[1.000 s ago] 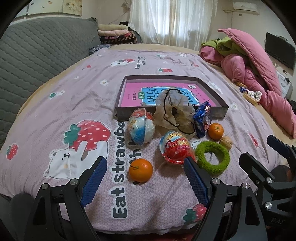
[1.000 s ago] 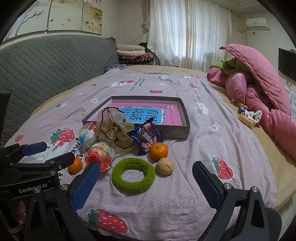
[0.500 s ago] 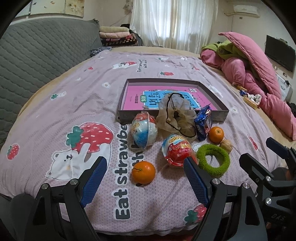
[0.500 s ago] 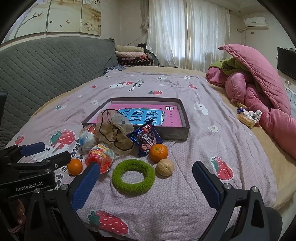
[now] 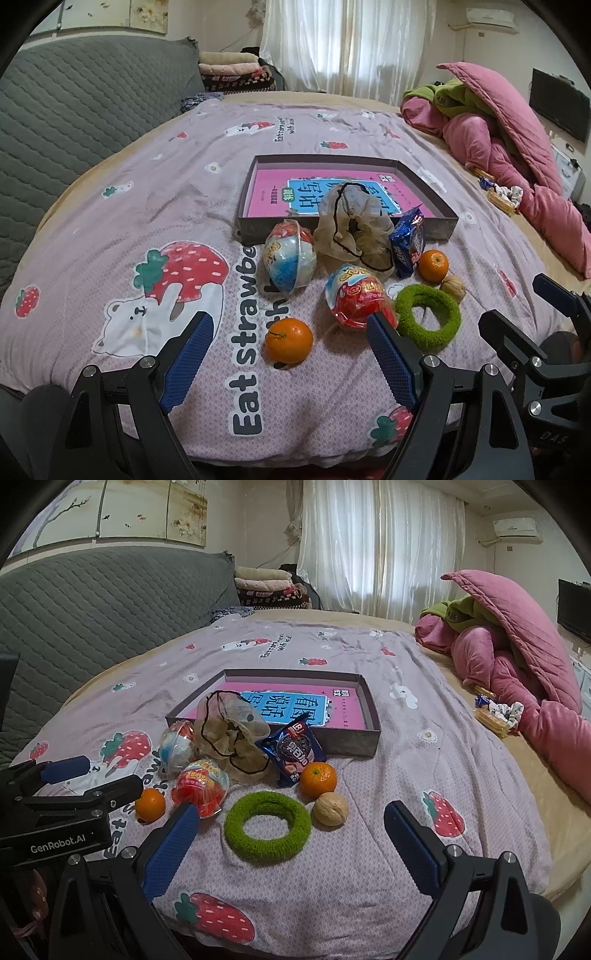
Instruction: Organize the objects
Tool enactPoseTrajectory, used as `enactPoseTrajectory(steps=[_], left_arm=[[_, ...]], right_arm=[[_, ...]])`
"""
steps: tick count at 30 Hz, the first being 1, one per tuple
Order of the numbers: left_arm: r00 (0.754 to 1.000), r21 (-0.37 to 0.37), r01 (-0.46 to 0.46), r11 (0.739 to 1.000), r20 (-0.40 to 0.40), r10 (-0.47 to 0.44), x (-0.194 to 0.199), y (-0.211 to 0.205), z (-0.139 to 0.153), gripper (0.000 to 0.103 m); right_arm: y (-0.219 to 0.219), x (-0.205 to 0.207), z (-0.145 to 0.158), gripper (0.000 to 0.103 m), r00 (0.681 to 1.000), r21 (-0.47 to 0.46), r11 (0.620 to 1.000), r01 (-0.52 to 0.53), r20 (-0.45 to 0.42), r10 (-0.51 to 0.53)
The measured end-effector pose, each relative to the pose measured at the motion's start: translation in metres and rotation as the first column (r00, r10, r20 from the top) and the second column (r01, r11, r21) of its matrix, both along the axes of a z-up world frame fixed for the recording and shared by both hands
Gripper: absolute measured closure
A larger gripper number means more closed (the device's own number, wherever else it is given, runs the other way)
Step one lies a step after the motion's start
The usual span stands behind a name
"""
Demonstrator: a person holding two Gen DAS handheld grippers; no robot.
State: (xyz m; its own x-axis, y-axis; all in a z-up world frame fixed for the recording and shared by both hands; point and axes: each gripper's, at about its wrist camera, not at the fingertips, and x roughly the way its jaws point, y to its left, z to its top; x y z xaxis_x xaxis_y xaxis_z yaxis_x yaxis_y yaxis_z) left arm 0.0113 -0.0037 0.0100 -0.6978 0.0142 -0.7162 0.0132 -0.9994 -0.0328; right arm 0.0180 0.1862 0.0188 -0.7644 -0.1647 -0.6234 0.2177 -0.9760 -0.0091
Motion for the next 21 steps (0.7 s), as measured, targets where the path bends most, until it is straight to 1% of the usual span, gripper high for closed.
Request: enactPoseTrajectory(steps=[9, 15, 18, 21], left_arm=[[1.000, -0.005, 0.005, 1.000, 0.007, -0.005, 0.002, 0.001, -0.001, 0.017], [0.999, -0.021, 0.011, 1.000, 0.045, -0.010, 0.003, -0.002, -0.010, 0.017], [0.997, -0.015, 0.014, 1.000, 0.078, -0.013, 0.002, -0.005, -0.019, 0.017], [0.996, -0.024, 0.009, 1.000, 0.085, -0.007, 0.001, -0.007, -0.024, 0.017]], right_arm=[[0.000, 0.001, -0.002, 0.002, 1.000, 0.000, 1.000, -0.004, 0.006, 0.004], [-0.002, 0.000, -0.010, 0.002, 0.999, 0.015, 1.000, -0.023, 0.038, 0.022], [-0.001, 0.000, -0.015, 0.002, 0.998, 0.020, 0.999, -0.032, 0.054, 0.031], [0.002, -0.001, -0.021, 0.002, 0.997, 0.016, 0.999, -0.032, 0.073, 0.030]])
